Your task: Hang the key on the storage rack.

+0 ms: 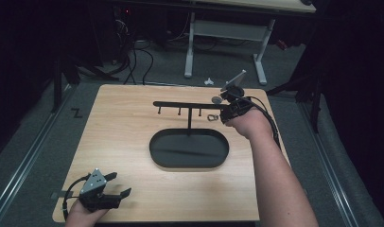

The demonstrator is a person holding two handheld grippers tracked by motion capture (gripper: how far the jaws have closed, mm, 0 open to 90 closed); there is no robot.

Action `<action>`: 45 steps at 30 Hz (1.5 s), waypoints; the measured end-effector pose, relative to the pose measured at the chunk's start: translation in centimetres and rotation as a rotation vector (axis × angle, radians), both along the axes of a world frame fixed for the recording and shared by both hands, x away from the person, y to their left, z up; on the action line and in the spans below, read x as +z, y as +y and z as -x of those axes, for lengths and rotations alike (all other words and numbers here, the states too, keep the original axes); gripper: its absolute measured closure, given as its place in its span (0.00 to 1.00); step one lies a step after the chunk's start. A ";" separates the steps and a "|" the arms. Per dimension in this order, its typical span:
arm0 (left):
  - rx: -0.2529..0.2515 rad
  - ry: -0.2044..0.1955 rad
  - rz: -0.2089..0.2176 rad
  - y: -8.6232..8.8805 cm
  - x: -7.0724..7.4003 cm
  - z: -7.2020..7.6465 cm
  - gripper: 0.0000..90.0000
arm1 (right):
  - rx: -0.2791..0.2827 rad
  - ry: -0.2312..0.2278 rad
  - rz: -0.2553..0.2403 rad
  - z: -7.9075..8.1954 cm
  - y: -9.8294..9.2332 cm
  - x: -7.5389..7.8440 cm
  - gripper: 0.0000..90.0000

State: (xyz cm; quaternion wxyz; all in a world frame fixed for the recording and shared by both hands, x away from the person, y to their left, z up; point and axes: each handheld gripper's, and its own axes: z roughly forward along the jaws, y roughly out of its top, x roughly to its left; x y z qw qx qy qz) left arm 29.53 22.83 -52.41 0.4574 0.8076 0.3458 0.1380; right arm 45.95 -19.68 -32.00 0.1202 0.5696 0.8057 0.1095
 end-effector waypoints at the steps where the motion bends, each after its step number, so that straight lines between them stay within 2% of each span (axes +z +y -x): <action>1: 0.001 0.000 0.000 0.0 0.0 0.0 0.20 | -0.002 0.000 0.001 0.0 0.0 0.0 0.69; 12: 0.004 0.000 -0.002 0.1 0.0 0.1 0.20 | 0.002 0.000 -0.016 0.4 0.1 0.3 0.64; 23: -0.002 0.000 -0.006 -0.1 0.0 0.0 0.20 | 0.004 0.000 -0.028 1.8 -0.2 -1.5 0.56; 29: -0.004 0.003 -0.007 -0.2 -0.1 0.0 0.20 | -0.014 -0.010 -0.051 3.0 -1.0 -3.0 0.54; 36: -0.008 0.005 -0.011 -0.3 -0.1 0.1 0.20 | -0.019 -0.032 -0.070 4.8 -1.8 -5.5 0.52; 39: -0.012 0.008 -0.016 -0.4 -0.1 0.0 0.20 | -0.025 -0.050 -0.068 5.7 -2.3 -6.9 0.52; 42: -0.013 0.007 -0.015 -0.5 -0.1 0.0 0.20 | -0.047 -0.070 -0.094 6.8 -2.8 -8.5 0.51; 45: -0.015 0.009 -0.019 -0.5 -0.2 0.0 0.20 | -0.039 -0.097 -0.098 8.0 -3.2 -10.2 0.49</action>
